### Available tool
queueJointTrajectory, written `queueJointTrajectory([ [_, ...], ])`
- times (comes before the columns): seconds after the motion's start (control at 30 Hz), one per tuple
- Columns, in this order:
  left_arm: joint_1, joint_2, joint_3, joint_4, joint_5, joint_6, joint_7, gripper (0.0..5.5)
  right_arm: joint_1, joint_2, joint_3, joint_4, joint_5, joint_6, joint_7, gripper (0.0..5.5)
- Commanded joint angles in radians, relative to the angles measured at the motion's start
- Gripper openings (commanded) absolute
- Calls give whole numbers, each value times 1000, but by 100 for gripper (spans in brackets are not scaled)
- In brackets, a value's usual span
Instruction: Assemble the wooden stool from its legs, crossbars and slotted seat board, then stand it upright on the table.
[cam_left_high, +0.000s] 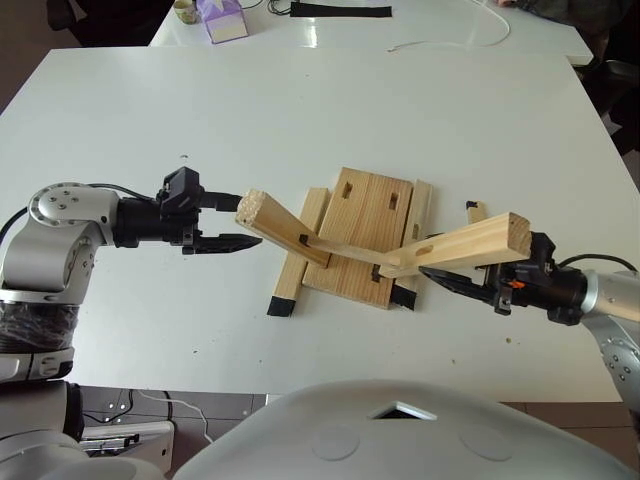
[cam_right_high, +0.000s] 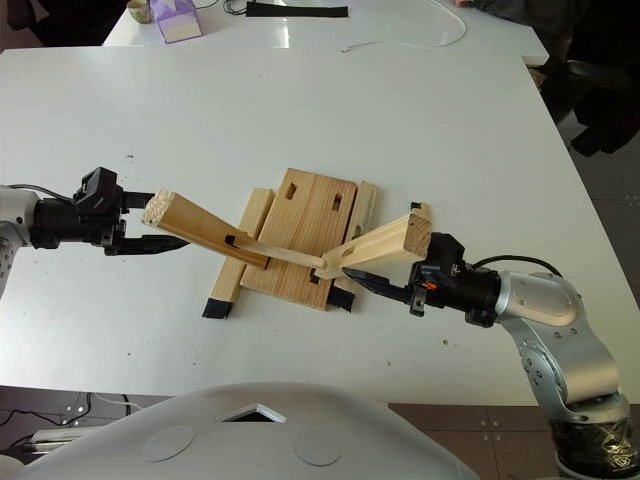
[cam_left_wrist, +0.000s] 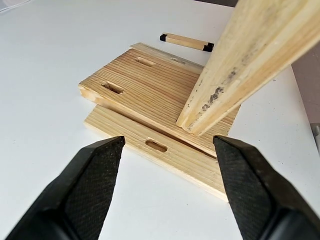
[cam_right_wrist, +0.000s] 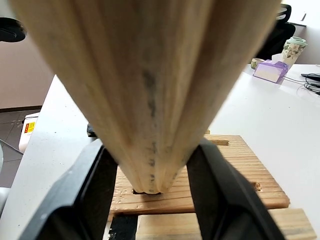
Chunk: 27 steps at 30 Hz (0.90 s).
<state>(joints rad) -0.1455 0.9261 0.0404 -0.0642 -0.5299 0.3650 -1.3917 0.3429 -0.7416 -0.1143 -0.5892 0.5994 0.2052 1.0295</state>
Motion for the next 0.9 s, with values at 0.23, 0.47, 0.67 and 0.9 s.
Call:
queueJointTrajectory([
  [0.23, 9, -12, -8, -10, 15, -2, 5, 329, 43, -66, 1, -11, 15, 37, 54, 201],
  [0.47, 13, -19, -10, -20, 20, 2, 12, 329, 27, -69, -8, -51, 15, 48, 20, 201],
  [0.67, 46, -13, -37, -37, 67, -51, 6, 329, 20, -94, 3, -60, -34, 57, 8, 201],
  [0.9, 146, 13, -66, -105, 135, -153, -20, 329, 8, -115, -13, -55, -9, 66, 22, 201],
])
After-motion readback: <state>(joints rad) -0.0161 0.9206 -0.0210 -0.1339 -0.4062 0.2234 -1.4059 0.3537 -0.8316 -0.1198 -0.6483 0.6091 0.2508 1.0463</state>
